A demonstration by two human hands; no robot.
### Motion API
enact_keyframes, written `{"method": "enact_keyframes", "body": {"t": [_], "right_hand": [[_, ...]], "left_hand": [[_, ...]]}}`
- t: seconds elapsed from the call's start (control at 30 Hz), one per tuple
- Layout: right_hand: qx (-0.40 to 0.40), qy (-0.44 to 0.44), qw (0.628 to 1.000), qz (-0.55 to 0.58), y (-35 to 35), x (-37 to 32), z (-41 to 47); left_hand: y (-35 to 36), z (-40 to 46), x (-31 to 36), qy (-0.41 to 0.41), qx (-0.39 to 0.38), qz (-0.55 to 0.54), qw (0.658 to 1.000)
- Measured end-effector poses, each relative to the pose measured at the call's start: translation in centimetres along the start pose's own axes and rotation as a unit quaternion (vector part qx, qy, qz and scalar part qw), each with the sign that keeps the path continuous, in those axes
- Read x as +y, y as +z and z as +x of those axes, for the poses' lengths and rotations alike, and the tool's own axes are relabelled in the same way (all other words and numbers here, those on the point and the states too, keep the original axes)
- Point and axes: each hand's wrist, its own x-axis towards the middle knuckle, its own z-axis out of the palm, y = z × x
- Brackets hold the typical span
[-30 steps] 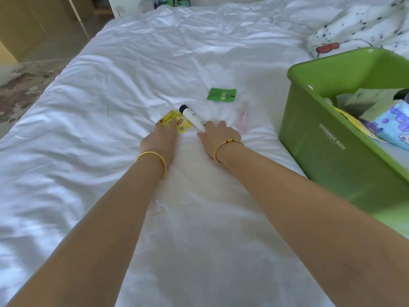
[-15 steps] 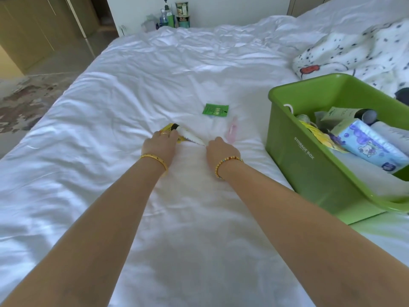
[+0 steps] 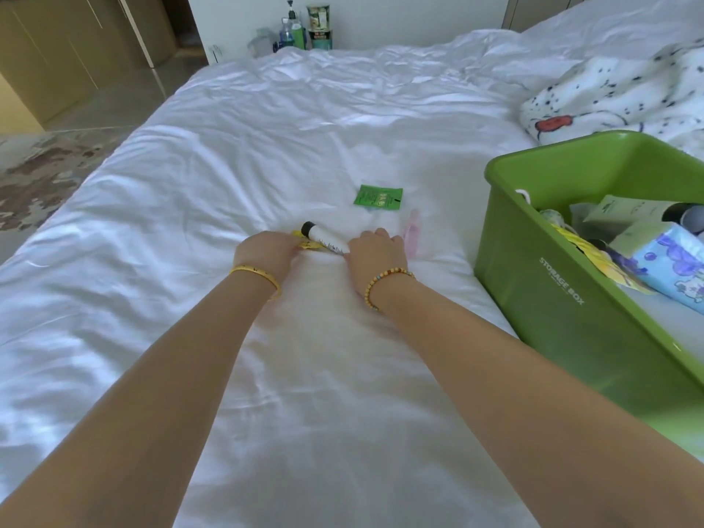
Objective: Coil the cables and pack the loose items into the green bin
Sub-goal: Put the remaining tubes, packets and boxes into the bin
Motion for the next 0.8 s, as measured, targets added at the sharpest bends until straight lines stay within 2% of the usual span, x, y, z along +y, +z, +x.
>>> {"method": "enact_keyframes", "body": {"t": [0.13,0.27,0.4,0.53,0.67,0.7,0.73,0.77,0.8], "right_hand": [[-0.01,0.043,0.999,0.022,-1.2,0.6,-1.5],[0.046,0.057,0.989,0.129,-4.2,0.9,-5.2],[0.127,0.049,0.972,0.192,-10.4,1.7,-8.4],[0.22,0.057,0.952,0.205,-15.7,4.6,-12.9],[0.28,0.123,0.929,0.209,-18.5,9.5,-17.9],[0.296,0.14,0.923,0.202,-18.9,10.8,-18.9],[0.299,0.154,0.922,0.192,-19.3,12.1,-19.6],[0.276,0.161,0.931,0.176,-19.7,13.3,-20.0],[0.217,0.163,0.95,0.153,-19.9,14.4,-20.4]], "left_hand": [[-0.1,-3.0,-0.1,-0.021,0.035,-0.13,0.991],[-3.0,-6.1,0.8,-0.078,0.107,-0.268,0.954],[-8.9,-9.3,3.8,-0.098,0.158,-0.436,0.88],[-13.7,-12.3,9.8,-0.068,0.181,-0.509,0.839],[-16.7,-15.3,17.4,-0.014,0.184,-0.643,0.744],[-17.3,-15.8,19.0,0.005,0.191,-0.646,0.739],[-17.8,-16.1,20.3,0.026,0.194,-0.625,0.755],[-18.1,-16.2,21.4,0.051,0.19,-0.585,0.787],[-18.1,-16.3,22.4,0.078,0.172,-0.527,0.828]]}}
